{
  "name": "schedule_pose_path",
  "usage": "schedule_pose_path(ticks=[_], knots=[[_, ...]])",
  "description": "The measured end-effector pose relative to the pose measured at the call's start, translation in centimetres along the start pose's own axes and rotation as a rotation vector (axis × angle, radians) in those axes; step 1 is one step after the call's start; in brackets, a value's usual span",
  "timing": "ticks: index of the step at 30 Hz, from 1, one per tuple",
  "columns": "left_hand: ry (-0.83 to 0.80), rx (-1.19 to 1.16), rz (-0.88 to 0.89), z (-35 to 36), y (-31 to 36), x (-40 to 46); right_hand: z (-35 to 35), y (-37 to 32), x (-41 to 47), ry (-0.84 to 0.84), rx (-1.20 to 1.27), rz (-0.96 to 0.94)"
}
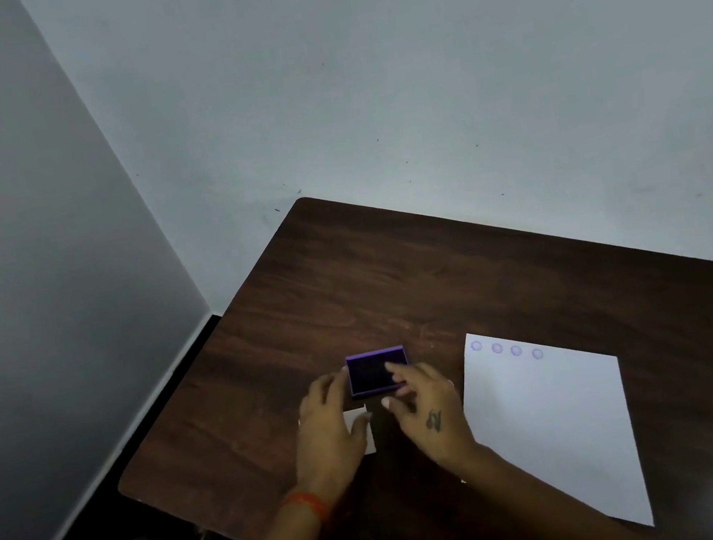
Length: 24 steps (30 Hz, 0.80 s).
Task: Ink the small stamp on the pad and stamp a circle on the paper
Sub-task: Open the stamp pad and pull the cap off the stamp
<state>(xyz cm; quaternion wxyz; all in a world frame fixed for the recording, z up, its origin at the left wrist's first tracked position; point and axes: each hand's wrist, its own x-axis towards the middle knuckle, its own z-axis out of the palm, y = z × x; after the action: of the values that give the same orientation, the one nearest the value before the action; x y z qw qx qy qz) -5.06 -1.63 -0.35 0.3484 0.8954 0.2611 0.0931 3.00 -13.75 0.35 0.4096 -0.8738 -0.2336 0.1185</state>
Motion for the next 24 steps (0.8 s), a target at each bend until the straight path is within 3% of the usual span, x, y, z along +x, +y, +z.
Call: schedule_pose_path(ticks=[5,10,24], knots=[[-0.169,-0.040,0.099,2.6,3.2,1.4,-3.2,1.6,0.5,0.193,-0.063,0.032],[-0.340,-0.065,0.110,5.2,4.8,2.3,-3.8,3.7,0.3,0.152,-0.070,0.176],[-0.297,-0.136,0.094,7.8,5.0,3.0,-3.6,5.4,1.0,0.022,-0.013,0.207]])
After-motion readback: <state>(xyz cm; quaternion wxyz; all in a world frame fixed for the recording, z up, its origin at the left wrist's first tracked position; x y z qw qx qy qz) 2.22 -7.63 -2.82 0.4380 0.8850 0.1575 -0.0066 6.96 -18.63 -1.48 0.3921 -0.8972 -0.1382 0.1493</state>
